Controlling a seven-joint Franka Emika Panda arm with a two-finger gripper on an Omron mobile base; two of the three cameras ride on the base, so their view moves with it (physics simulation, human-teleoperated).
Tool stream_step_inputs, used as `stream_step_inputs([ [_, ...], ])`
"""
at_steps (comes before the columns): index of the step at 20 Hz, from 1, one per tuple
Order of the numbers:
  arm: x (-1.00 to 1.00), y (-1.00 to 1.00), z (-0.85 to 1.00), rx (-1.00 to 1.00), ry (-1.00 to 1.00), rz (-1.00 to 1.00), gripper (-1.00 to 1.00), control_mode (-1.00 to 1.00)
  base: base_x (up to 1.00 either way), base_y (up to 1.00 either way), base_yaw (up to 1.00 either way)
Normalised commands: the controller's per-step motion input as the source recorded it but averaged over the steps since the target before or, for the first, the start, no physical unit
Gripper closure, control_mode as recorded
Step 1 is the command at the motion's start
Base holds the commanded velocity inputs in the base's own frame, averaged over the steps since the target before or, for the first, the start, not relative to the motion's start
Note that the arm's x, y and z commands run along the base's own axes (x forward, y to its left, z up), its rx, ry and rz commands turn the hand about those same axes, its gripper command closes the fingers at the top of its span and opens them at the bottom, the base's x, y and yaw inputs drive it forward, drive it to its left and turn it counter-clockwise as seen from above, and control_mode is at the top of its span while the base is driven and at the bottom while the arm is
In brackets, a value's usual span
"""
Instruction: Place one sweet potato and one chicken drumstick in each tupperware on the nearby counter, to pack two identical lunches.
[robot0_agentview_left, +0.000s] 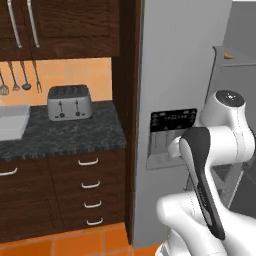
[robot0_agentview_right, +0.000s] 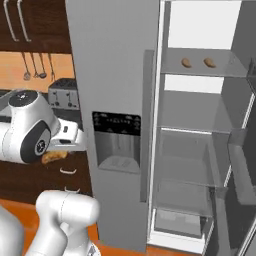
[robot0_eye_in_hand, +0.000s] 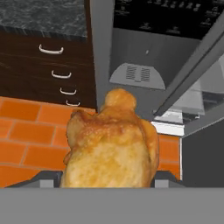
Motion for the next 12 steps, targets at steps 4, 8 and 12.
stream_step_inputs([
  [4,0.0,0.0,0.0,0.0,0.0,0.0,1.0,1.0,0.0,1.0,-0.11],
  [8,0.0,0.0,0.0,0.0,0.0,0.0,1.0,1.0,0.0,1.0,-0.1],
  [12,0.0,0.0,0.0,0.0,0.0,0.0,1.0,1.0,0.0,1.0,-0.06],
])
